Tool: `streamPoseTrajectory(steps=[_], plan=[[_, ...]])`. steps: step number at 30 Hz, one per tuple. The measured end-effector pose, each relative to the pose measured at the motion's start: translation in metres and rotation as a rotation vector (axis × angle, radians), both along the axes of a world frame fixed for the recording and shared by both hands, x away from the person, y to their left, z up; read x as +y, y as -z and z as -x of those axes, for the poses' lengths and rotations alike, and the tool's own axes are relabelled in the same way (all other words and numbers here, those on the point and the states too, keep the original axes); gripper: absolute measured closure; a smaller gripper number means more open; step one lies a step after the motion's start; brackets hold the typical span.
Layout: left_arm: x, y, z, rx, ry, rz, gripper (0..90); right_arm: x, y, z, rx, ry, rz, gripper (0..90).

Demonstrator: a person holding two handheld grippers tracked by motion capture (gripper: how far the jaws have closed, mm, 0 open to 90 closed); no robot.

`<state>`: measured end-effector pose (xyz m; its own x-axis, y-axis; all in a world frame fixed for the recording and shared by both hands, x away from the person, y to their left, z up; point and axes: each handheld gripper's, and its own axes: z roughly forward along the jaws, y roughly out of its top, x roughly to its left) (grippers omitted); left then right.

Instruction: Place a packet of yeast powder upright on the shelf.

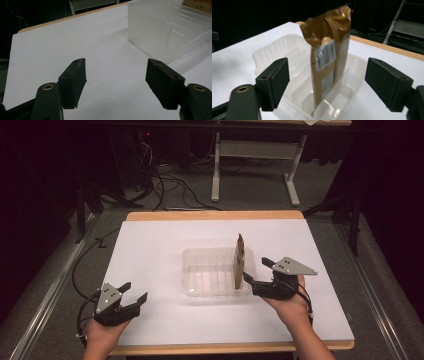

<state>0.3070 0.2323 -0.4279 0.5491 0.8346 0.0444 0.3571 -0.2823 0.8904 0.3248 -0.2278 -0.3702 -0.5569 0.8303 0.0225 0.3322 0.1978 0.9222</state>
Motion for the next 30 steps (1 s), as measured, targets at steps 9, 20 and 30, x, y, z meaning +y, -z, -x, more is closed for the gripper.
streamPoseTrajectory(steps=[9, 20, 30], plan=[[0.0, 0.001, 0.0, 0.005, -0.003, -0.002, 33.2, -0.047, 0.017, 0.015, 0.022, 0.061, -0.002, 23.1], [-0.005, 0.003, -0.001, 0.014, 0.005, -0.024, 33.2, -0.107, 0.061, 0.044, 0.097, 0.178, 0.066, 28.8], [-0.009, 0.005, -0.002, 0.025, 0.017, -0.046, 33.2, -0.097, 0.069, 0.034, 0.122, 0.144, 0.106, 28.8]])
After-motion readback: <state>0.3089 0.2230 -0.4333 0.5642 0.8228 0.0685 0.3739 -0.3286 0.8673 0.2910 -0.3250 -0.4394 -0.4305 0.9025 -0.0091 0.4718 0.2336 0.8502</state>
